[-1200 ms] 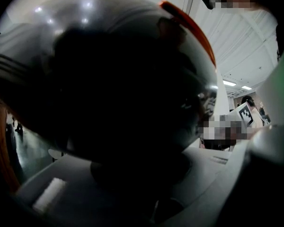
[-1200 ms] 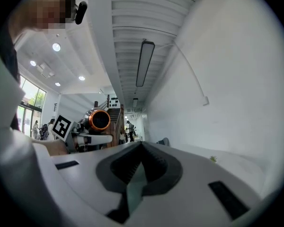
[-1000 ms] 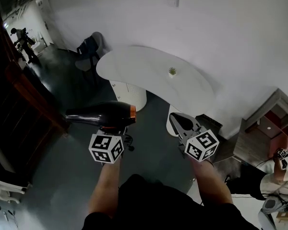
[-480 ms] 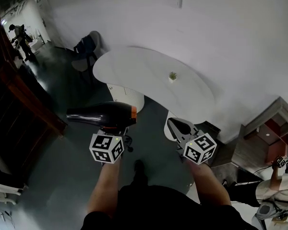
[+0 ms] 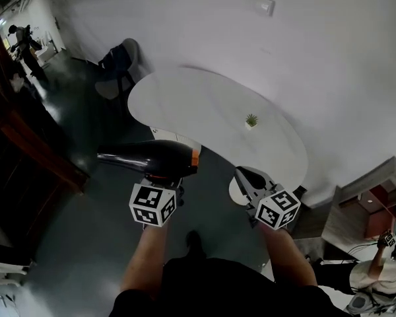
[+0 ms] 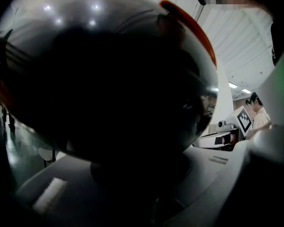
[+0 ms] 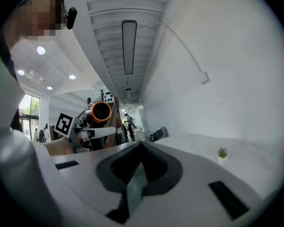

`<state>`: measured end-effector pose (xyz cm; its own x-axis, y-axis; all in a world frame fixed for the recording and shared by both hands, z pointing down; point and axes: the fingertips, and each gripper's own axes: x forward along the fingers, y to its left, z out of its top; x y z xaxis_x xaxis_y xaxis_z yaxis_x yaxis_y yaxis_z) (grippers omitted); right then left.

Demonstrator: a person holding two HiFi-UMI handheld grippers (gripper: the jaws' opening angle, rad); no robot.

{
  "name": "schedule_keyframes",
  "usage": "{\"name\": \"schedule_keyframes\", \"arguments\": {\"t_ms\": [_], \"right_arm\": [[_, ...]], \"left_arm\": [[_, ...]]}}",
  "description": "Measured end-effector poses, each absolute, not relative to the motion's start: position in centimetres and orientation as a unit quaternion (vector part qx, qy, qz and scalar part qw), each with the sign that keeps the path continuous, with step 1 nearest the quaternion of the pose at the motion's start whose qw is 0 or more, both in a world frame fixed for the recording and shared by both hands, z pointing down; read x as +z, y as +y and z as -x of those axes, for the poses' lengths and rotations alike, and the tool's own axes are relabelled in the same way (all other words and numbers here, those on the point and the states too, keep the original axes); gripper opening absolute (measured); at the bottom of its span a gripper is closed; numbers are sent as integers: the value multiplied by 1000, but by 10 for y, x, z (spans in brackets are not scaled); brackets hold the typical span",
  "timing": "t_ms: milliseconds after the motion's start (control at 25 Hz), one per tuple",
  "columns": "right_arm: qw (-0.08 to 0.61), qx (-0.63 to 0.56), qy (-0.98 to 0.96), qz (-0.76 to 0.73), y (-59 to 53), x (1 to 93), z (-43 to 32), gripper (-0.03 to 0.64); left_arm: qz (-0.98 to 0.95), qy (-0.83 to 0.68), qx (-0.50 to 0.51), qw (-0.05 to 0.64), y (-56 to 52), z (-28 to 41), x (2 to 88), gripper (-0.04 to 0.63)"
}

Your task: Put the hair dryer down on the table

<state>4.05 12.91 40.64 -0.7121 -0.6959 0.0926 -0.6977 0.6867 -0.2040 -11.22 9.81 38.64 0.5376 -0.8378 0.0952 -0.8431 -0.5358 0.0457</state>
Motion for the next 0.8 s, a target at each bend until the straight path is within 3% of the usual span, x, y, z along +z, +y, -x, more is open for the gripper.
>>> {"name": "schedule_keyframes", "arguments": {"t_ms": [320, 800], "right_arm": [[16, 121, -916, -383, 76, 413, 1, 12], [12, 150, -903, -402, 23, 424, -4, 12]], "left_arm": [[-881, -470, 28, 43, 44, 154, 388, 109], [-885, -462, 17, 56, -12, 171, 388, 109]]}}
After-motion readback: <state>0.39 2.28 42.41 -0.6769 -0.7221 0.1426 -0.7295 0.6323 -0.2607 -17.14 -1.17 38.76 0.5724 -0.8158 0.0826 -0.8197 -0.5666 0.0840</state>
